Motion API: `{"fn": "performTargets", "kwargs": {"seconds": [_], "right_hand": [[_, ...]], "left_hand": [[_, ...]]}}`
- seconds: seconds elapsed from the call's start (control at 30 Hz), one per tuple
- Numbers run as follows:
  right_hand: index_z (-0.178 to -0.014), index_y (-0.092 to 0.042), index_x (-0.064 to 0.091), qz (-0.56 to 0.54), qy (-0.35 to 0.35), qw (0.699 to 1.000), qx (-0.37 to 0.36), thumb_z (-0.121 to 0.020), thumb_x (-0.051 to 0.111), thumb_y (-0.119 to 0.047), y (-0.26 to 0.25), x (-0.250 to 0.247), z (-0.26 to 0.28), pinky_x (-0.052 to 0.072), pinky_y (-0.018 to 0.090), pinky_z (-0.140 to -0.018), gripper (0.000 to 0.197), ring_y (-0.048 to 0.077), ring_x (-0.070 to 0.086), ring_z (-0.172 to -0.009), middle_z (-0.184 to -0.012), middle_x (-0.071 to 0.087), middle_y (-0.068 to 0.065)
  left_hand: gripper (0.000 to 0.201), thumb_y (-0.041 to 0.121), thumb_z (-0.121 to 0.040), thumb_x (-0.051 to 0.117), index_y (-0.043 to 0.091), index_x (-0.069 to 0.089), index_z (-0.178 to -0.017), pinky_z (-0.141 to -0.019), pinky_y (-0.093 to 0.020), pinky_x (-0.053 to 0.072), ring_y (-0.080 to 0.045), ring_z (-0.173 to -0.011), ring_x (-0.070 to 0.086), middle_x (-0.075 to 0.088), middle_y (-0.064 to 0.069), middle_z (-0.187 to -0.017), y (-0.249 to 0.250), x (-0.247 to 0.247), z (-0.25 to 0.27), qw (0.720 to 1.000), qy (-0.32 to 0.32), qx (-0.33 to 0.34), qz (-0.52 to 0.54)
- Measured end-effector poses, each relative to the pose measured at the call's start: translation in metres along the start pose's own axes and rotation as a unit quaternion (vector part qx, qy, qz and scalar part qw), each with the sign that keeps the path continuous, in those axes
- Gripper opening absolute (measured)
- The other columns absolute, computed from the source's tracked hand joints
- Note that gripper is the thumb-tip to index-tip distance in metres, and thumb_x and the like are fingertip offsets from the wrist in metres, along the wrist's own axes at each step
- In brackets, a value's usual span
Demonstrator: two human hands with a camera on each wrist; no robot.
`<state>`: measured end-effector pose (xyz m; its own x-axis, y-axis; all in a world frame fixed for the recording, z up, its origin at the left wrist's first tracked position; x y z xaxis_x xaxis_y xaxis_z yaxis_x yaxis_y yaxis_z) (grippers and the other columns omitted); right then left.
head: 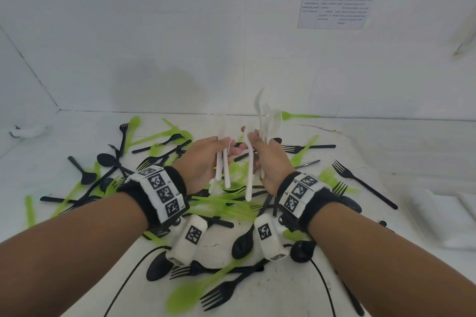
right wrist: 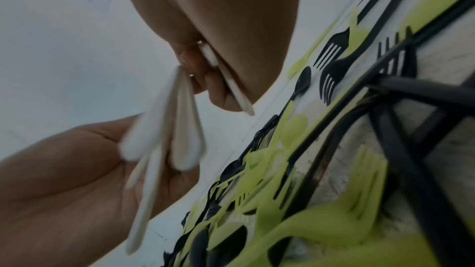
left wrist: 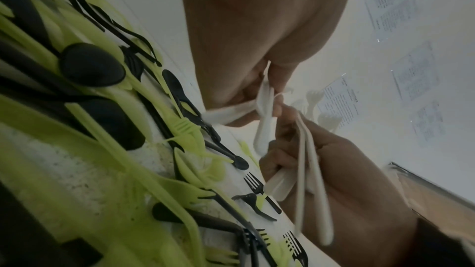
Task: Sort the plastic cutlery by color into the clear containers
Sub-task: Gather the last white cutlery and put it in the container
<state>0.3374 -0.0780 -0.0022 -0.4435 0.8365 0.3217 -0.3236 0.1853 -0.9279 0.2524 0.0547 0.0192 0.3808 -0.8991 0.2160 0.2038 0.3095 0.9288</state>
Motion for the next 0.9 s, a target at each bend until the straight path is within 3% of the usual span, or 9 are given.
{"fn": "performTargets", "kwargs": {"seconds": [0.1, 0.2, 0.33, 0.47, 0.57, 0.63, 0.7, 0.8, 0.9], "right_hand": [[-0.099, -0.004, 0.066, -0.006, -0.029, 0.999, -0.020, -0.106, 0.054, -0.024, -0.003, 0.009, 0.002, 0.051, 0.027, -0.056, 0.024, 0.017, 0.062, -0.061, -0.076, 0.064, 0.010], [-0.090, -0.005, 0.064, 0.035, -0.036, 0.998, -0.039, -0.106, 0.053, -0.027, 0.000, 0.015, 0.001, 0.052, 0.032, -0.064, 0.030, 0.022, 0.060, -0.066, -0.071, 0.060, 0.009], [-0.104, 0.004, 0.059, 0.041, -0.035, 0.997, -0.055, -0.103, 0.056, -0.034, 0.005, 0.018, 0.000, 0.048, 0.039, -0.065, 0.038, 0.030, 0.056, -0.066, -0.069, 0.058, 0.014], [-0.096, -0.016, 0.059, 0.042, -0.014, 0.995, -0.088, -0.106, 0.052, -0.027, 0.005, 0.025, 0.000, 0.052, 0.033, -0.055, 0.017, 0.025, 0.056, -0.055, -0.071, 0.060, 0.013], [-0.104, -0.020, 0.061, 0.049, 0.044, 0.994, -0.089, -0.102, 0.055, -0.038, 0.006, 0.018, -0.008, 0.056, 0.038, -0.069, 0.019, 0.022, 0.065, -0.076, -0.086, 0.065, 0.001], [-0.111, -0.019, 0.055, 0.039, 0.089, 0.993, -0.071, -0.104, 0.054, -0.038, 0.001, 0.007, -0.014, 0.050, 0.025, -0.057, 0.020, 0.015, 0.058, -0.070, -0.086, 0.058, -0.004], [-0.105, -0.016, 0.054, 0.030, 0.108, 0.992, -0.063, -0.106, 0.052, -0.032, -0.006, -0.004, -0.017, 0.041, 0.019, -0.044, 0.016, 0.009, 0.049, -0.054, -0.077, 0.054, -0.001], [-0.099, -0.011, 0.058, 0.033, 0.064, 0.996, -0.047, -0.105, 0.055, -0.032, -0.011, -0.001, -0.013, 0.039, 0.023, -0.044, 0.022, 0.010, 0.046, -0.048, -0.068, 0.052, 0.001], [-0.093, -0.008, 0.061, 0.013, 0.002, 1.000, -0.013, -0.106, 0.055, -0.026, -0.008, 0.013, -0.008, 0.043, 0.023, -0.045, 0.023, 0.011, 0.054, -0.046, -0.063, 0.058, 0.002]], "left_hand": [[0.020, 0.019, -0.108, 0.046, 0.006, 0.062, -0.104, -0.052, -0.020, 0.041, -0.010, -0.057, 0.049, 0.064, -0.003, -0.081, 0.001, 0.007, 0.001, 0.998, -0.032, -0.037, 0.037], [0.020, 0.019, -0.107, 0.045, 0.008, 0.059, -0.098, -0.045, -0.020, 0.032, -0.009, -0.049, 0.040, 0.057, -0.001, -0.073, 0.004, 0.010, 0.000, 0.999, -0.017, -0.042, 0.005], [0.022, 0.017, -0.105, 0.045, 0.009, 0.059, -0.089, -0.041, -0.021, 0.026, -0.011, -0.043, 0.035, 0.055, -0.005, -0.064, 0.007, 0.016, 0.003, 0.996, -0.009, -0.026, -0.079], [0.022, 0.016, -0.104, 0.042, 0.008, 0.057, -0.091, -0.046, -0.026, 0.032, -0.016, -0.049, 0.043, 0.057, -0.006, -0.065, 0.003, 0.017, -0.002, 0.993, 0.010, -0.018, -0.114], [0.023, 0.023, -0.108, 0.045, 0.008, 0.060, -0.098, -0.072, -0.033, 0.056, -0.019, -0.075, 0.065, 0.069, -0.007, -0.087, -0.001, 0.013, -0.003, 0.988, 0.040, 0.004, -0.149], [0.026, 0.028, -0.108, 0.046, 0.010, 0.064, -0.100, -0.086, -0.038, 0.057, -0.021, -0.087, 0.064, 0.068, -0.004, -0.095, -0.004, 0.006, -0.003, 0.986, 0.056, 0.006, -0.156], [0.028, 0.029, -0.108, 0.050, 0.011, 0.070, -0.105, -0.077, -0.033, 0.055, -0.018, -0.081, 0.059, 0.063, -0.003, -0.092, -0.006, -0.001, -0.003, 0.987, 0.061, 0.004, -0.149], [0.028, 0.028, -0.106, 0.055, 0.008, 0.073, -0.112, -0.063, -0.028, 0.047, -0.016, -0.069, 0.051, 0.058, -0.004, -0.085, -0.006, -0.002, 0.001, 0.992, 0.032, 0.007, -0.124], [0.034, 0.032, -0.105, 0.057, 0.003, 0.071, -0.117, -0.084, -0.039, 0.055, -0.032, -0.085, 0.062, 0.070, -0.015, -0.101, -0.004, 0.002, 0.002, 0.993, -0.022, 0.008, -0.117]]}}
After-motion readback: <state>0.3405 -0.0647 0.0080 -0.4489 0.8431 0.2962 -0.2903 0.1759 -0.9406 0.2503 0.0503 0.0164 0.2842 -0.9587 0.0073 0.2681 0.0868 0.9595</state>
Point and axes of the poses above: each hand's wrist, its own z-axis away from the middle knuckle, its own x-axis out of the palm, y = z × x, the point moved 2 cm from there along -z, towards the middle knuckle
